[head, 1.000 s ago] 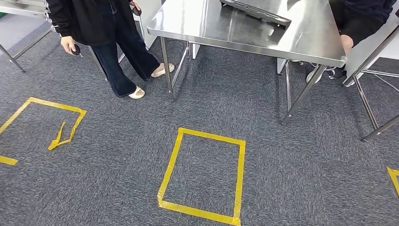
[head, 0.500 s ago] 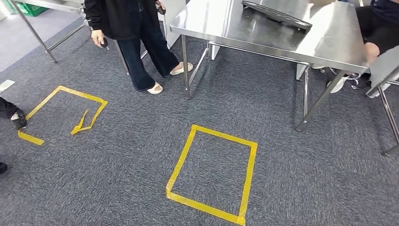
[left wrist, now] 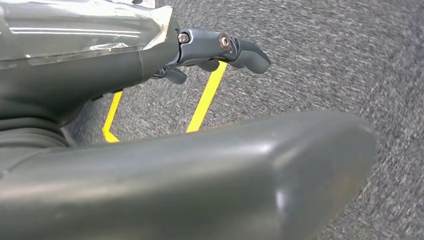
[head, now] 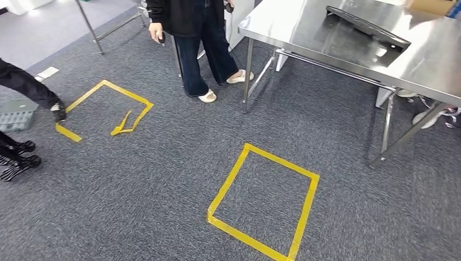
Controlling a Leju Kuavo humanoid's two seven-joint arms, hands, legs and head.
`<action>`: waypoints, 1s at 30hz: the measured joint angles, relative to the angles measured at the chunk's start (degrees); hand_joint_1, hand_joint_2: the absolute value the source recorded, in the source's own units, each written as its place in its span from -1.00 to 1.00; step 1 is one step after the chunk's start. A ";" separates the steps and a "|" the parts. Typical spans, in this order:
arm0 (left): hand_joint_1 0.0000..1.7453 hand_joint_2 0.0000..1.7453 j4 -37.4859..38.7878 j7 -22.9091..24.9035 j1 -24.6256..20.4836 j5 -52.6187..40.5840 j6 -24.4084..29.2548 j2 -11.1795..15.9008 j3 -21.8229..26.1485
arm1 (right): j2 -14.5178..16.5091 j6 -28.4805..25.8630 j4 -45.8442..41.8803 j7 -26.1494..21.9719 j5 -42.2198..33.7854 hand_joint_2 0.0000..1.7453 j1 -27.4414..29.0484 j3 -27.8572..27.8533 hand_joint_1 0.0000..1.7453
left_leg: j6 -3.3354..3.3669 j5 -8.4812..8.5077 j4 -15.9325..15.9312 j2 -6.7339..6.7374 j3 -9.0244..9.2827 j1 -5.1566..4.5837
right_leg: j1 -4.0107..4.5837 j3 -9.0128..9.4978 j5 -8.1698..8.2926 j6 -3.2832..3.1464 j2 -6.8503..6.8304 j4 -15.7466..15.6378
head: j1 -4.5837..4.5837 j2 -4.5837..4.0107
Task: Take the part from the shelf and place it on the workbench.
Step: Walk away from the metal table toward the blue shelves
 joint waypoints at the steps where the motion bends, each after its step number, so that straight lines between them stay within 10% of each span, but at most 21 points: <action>1: -1.00 -1.00 0.00 -0.02 -0.02 -0.01 0.00 -0.03 0.01 | -0.02 0.00 0.00 0.05 0.01 -1.00 -0.02 0.03 -1.00 | -0.27 0.17 0.00 -0.47 -0.14 -0.08 | 0.10 0.95 0.76 -0.22 0.75 -2.31 | -0.02 0.00; 4: -1.00 -1.00 0.00 -0.04 0.16 -0.01 0.00 -0.04 0.02 | -0.03 0.04 0.01 0.30 0.07 -1.00 -0.09 0.23 -1.00 | -1.30 0.73 -0.20 -1.59 -0.64 -0.08 | 0.14 1.40 1.52 -1.19 0.05 -3.53 | -0.09 0.00; 6: -1.00 -1.00 0.00 -0.05 0.28 -0.01 0.00 0.01 0.04 | 0.00 0.12 -0.01 0.41 0.17 -1.00 -0.21 0.34 -1.00 | -1.80 -0.56 1.57 0.12 -1.76 -0.11 | -0.33 1.53 2.14 -1.97 -1.09 -3.97 | -0.24 0.00; 11: -1.00 -1.00 0.00 -0.08 0.19 -0.17 0.00 0.06 0.06 | -0.02 0.58 0.00 0.63 0.50 -1.00 0.12 0.39 -1.00 | -2.82 -7.43 15.70 3.63 -7.98 0.31 | -0.26 1.22 2.40 -2.70 -4.86 -4.09 | -0.52 0.00; 16: -1.00 -1.00 0.00 -0.07 -0.05 -0.33 0.00 0.11 0.07 | -0.11 0.75 -0.01 0.70 0.84 -1.00 -0.02 0.66 -1.00 | -2.90 -1.28 1.83 8.29 -0.21 0.70 | 0.08 1.27 1.69 -1.60 -7.66 -3.38 | -0.54 0.00; 19: -1.00 -1.00 0.00 -0.02 -0.17 -0.33 0.00 0.05 0.07 | -0.18 0.80 -0.01 0.76 0.93 -1.00 -0.06 0.78 -1.00 | -1.52 -1.12 0.75 7.28 -0.15 0.12 | 0.43 1.30 1.38 -0.94 -9.10 -3.20 | -0.31 0.00; 22: -1.00 -1.00 0.00 0.10 -0.13 -0.15 0.06 0.14 0.15 | -0.13 1.07 -0.01 0.90 1.41 -1.00 -0.22 1.17 -1.00 | -0.24 -0.54 0.45 5.41 -0.42 0.09 | -0.02 -0.51 -1.18 -0.72 -6.25 0.75 | -0.20 0.00; 26: -1.00 -1.00 0.00 -0.05 -0.04 0.58 0.11 0.21 0.61 | -0.05 1.68 0.01 1.53 2.33 -1.00 -0.21 1.79 -1.00 | 0.60 -0.02 0.44 2.63 -1.07 -0.09 | -0.11 -6.98 -6.37 -0.96 -2.95 14.39 | -0.05 0.00; 30: -1.00 -1.00 0.00 -0.36 0.34 0.83 0.11 0.20 0.98 | -0.09 2.09 0.01 1.85 2.64 -1.00 -0.43 2.35 -1.00 | 0.31 0.37 0.53 -0.41 -1.14 -0.13 | -0.11 -1.56 -0.81 0.18 -0.02 2.42 | -0.05 0.00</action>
